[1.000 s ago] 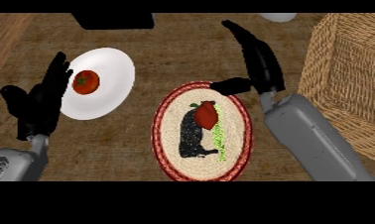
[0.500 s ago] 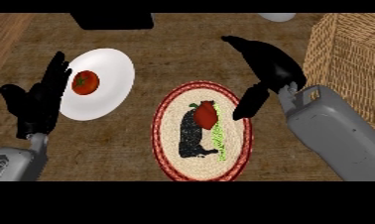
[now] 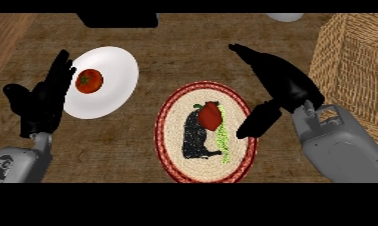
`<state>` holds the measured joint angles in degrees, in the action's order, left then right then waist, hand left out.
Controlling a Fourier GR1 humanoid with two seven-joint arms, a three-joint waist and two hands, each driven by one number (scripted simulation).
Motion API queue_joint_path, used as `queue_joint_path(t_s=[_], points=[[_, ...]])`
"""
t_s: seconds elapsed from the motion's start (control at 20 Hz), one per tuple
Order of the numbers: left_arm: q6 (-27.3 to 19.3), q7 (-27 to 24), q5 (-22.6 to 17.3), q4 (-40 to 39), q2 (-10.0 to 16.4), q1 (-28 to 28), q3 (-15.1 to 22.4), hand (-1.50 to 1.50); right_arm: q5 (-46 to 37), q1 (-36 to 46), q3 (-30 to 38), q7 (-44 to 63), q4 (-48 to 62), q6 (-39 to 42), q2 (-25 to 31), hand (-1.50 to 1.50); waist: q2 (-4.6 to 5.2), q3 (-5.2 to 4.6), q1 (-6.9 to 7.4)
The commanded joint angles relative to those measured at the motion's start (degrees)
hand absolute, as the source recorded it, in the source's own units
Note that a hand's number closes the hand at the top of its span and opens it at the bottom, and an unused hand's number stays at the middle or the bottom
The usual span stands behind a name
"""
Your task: Pick the bell pepper from the placemat and place it in the basket
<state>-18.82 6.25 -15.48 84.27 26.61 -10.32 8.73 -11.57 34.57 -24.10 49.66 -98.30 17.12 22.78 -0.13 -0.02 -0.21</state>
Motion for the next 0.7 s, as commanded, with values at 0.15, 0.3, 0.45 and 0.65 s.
queue_joint_path(t_s=[0.15,0.3,0.45,0.65], points=[[3.0,-1.3,1.6,-2.1,-1.7,-1.4,-2.6,0.0,-9.6,-9.5,-1.6,-10.8,3.5,-5.8,-5.3,-1.5,0.2,0.02,0.3],[4.3,1.1,2.5,-1.6,-2.0,-2.4,-4.1,0.0,-11.4,-8.3,-0.9,-11.5,6.5,-3.7,-7.8,-1.5,0.15,0.02,0.34],[3.1,1.3,3.6,-0.7,-4.2,-1.4,-3.3,0.0,-14.2,-13.8,-1.5,-20.7,9.1,-7.5,-7.7,-1.5,0.16,0.04,0.37],[4.6,-1.2,5.4,-5.2,-5.5,-3.1,-5.1,0.0,-19.5,-16.7,-2.9,-22.3,6.3,-10.7,-10.3,-1.5,0.16,0.02,0.07]])
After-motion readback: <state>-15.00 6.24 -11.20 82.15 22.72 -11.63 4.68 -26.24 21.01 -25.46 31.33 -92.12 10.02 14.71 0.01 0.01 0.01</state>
